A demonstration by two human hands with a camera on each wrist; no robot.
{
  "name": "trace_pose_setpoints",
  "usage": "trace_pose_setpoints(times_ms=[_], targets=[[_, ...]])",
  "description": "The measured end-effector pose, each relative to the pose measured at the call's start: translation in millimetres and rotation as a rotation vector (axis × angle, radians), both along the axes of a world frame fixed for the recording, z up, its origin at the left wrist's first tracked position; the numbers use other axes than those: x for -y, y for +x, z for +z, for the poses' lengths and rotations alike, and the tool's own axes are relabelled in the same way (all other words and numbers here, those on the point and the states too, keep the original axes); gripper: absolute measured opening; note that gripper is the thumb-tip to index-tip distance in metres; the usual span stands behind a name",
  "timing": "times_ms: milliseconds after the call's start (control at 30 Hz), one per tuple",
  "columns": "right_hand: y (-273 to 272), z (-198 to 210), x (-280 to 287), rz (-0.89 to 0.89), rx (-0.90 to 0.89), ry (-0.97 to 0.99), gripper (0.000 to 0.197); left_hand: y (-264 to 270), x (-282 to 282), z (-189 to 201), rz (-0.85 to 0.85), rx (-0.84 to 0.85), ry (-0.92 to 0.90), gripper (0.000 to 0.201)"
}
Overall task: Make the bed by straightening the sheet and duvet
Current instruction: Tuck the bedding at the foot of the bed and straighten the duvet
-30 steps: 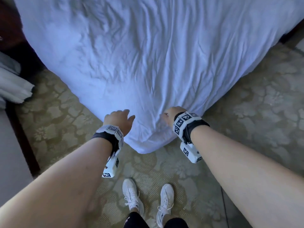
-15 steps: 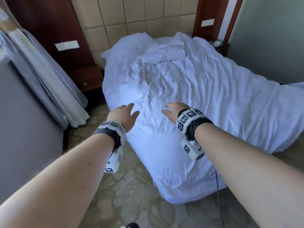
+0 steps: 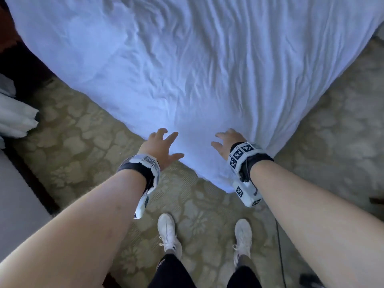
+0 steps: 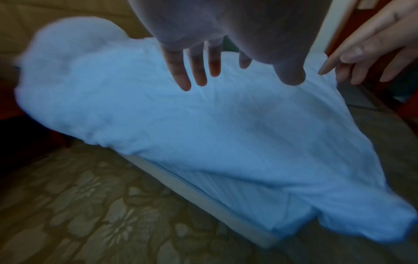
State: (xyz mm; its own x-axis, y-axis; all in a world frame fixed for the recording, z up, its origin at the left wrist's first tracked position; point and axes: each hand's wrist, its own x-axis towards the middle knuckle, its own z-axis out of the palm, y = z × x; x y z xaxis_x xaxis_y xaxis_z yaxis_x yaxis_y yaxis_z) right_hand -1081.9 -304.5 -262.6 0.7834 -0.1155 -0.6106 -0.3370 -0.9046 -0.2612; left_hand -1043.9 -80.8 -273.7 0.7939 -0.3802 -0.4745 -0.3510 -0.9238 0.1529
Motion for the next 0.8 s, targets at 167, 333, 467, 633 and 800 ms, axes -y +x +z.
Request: trace_pose_setpoints(times_ms=[167, 333, 467, 633, 800], targets=[[-79, -80, 3, -0.12, 0.021, -0.024, 0.057, -17, 31, -90, -0.26, -0.04, -0.042, 0.09], [-120, -150, -8, -0.122, 0.045, -0.139, 0.099, -23, 40, -168, -0.325, 0.144, -0.13, 0.099], [-113, -185, 7, -0.208, 0.118, -0.155, 0.087, 0, 36, -196, -0.373, 0.253, -0.21, 0.081], [-95, -164, 24, -0.247, 0.101, -0.053, 0.026, 18, 43, -168, -0.338, 0.135, -0.207, 0.044], [-43, -44, 65, -0.074, 0.165, -0.013, 0.023, 52, 68, -49, -0.147, 0.033, 0.029, 0.034]])
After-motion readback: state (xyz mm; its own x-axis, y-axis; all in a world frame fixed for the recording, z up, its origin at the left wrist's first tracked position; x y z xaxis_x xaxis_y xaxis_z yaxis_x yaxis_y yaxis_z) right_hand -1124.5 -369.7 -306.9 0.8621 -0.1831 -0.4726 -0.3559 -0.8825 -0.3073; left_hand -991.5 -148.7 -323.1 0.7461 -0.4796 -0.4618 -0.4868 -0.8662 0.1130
